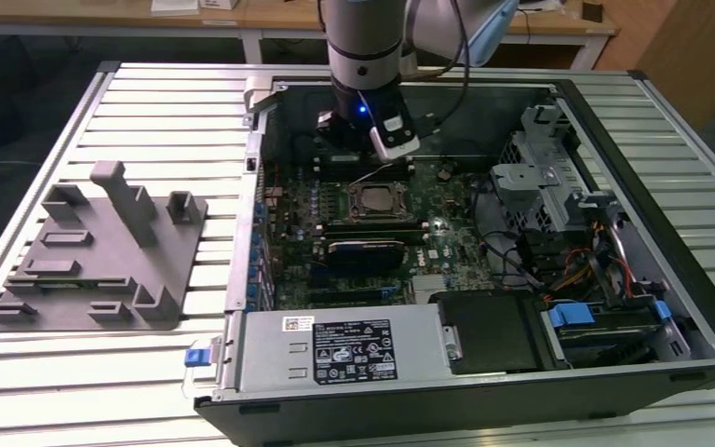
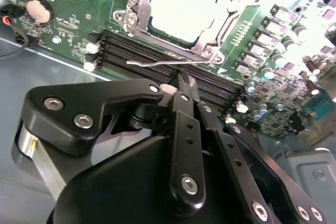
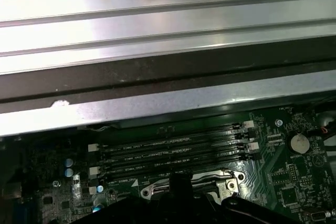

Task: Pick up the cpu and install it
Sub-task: 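Install the first cpu locking lever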

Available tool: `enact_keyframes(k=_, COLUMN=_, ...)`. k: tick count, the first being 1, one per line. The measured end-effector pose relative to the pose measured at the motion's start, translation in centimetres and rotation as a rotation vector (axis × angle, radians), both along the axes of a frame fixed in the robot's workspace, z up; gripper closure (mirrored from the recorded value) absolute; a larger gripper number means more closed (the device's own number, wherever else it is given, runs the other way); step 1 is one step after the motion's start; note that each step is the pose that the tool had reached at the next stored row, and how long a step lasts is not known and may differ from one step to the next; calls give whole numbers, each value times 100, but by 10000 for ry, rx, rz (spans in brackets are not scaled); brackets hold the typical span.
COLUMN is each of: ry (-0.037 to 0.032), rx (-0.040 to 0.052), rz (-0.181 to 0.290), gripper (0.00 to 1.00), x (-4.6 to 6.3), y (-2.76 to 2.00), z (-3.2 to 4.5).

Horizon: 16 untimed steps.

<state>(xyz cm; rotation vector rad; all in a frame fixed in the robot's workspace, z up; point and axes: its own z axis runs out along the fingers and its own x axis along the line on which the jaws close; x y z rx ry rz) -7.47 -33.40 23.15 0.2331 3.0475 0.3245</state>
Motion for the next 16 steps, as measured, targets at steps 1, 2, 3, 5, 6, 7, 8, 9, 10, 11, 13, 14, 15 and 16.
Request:
enact_keyframes(k=1, ry=-53, rx=21, rz=0, gripper=89, x=0, y=-1, z=-2)
enact_keyframes(k=2, ry=-106, rx=41, rz=0, gripper=89, x=0, y=-2, z=-5)
enact_keyframes(k=3, ry=-210, rx=88, rz=1, gripper=89, x=0, y=-5, z=-13)
enact_keyframes(k=5, ry=-287, rx=128, rz=0, gripper=89, x=0, y=-8, z=-20)
enact_keyframes(k=6, ry=-330, rx=148, rz=0, gripper=89, x=0, y=-9, z=-23)
enact_keyframes(k=7, ry=-370, rx=169, rz=0, gripper=89, x=0, y=-11, z=-25)
enact_keyframes(k=8, ry=-404, rx=190, rz=0, gripper=89, x=0, y=-13, z=-29)
enact_keyframes(k=9, ry=-425, rx=215, rz=0, gripper=89, x=0, y=-14, z=-35)
enact_keyframes(k=10, ry=-441, rx=234, rz=-1, gripper=89, x=0, y=-15, z=-40)
enact_keyframes(k=11, ry=-459, rx=253, rz=-3, gripper=89, x=0, y=-16, z=-44)
enact_keyframes(k=13, ry=-497, rx=295, rz=-1, gripper=89, x=0, y=-20, z=-54)
enact_keyframes(k=14, ry=-511, rx=312, rz=-1, gripper=89, x=0, y=-23, z=-59)
enact_keyframes(k=15, ry=-522, rx=320, rz=-2, gripper=89, x=1, y=-25, z=-65)
enact_keyframes(k=16, ry=-523, rx=321, rz=-5, gripper=89, x=1, y=-28, z=-69)
